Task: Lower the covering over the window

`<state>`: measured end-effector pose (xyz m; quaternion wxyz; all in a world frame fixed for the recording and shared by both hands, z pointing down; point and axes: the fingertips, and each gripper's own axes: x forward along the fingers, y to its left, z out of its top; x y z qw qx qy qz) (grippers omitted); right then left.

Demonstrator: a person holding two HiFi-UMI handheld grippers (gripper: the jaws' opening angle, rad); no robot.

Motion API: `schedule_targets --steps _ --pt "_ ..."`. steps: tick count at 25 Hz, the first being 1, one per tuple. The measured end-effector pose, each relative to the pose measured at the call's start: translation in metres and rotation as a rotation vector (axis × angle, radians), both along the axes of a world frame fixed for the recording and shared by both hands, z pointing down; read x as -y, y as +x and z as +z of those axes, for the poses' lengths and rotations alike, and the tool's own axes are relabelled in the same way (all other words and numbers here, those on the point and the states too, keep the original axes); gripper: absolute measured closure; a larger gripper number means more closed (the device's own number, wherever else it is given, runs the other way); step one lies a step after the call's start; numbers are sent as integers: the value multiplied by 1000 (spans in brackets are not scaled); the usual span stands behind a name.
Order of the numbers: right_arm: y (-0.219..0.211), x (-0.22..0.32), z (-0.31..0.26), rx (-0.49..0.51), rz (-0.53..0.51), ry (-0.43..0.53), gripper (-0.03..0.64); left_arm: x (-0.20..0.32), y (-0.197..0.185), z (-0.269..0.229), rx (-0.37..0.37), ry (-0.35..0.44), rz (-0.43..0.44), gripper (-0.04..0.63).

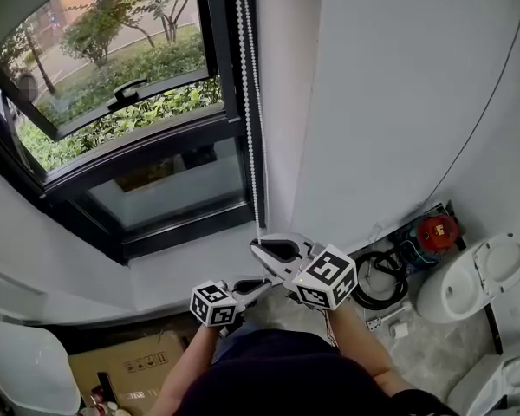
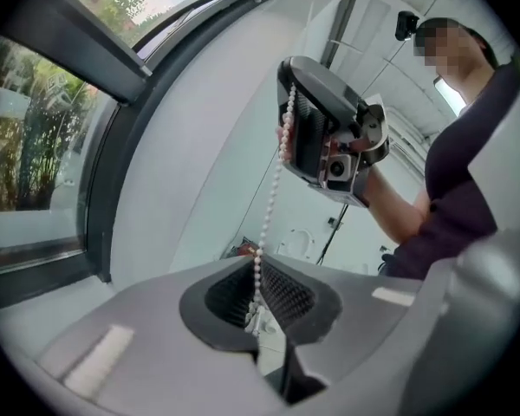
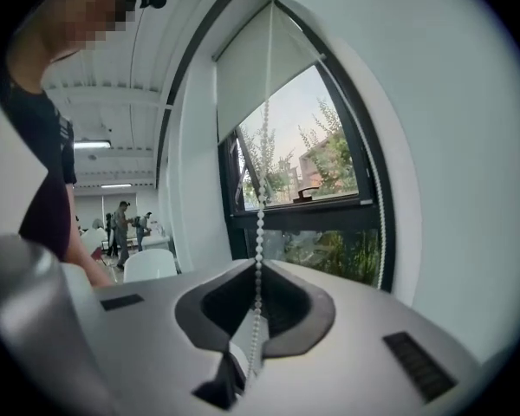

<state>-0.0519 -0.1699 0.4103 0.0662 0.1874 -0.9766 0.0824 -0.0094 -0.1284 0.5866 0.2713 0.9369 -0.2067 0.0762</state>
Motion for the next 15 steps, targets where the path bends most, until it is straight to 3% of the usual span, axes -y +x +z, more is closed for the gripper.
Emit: schedule_targets --steps 5,12,15 --pt "3 -3 4 39 -17 -38 592 -15 -3 -2 -121 -26 9 569" --pt "2 1 24 -54 -11 -9 594 -19 2 -9 -136 13 39 569" --pt "2 -1 32 -38 -12 -37 592 -18 -1 -11 -141 22 27 569"
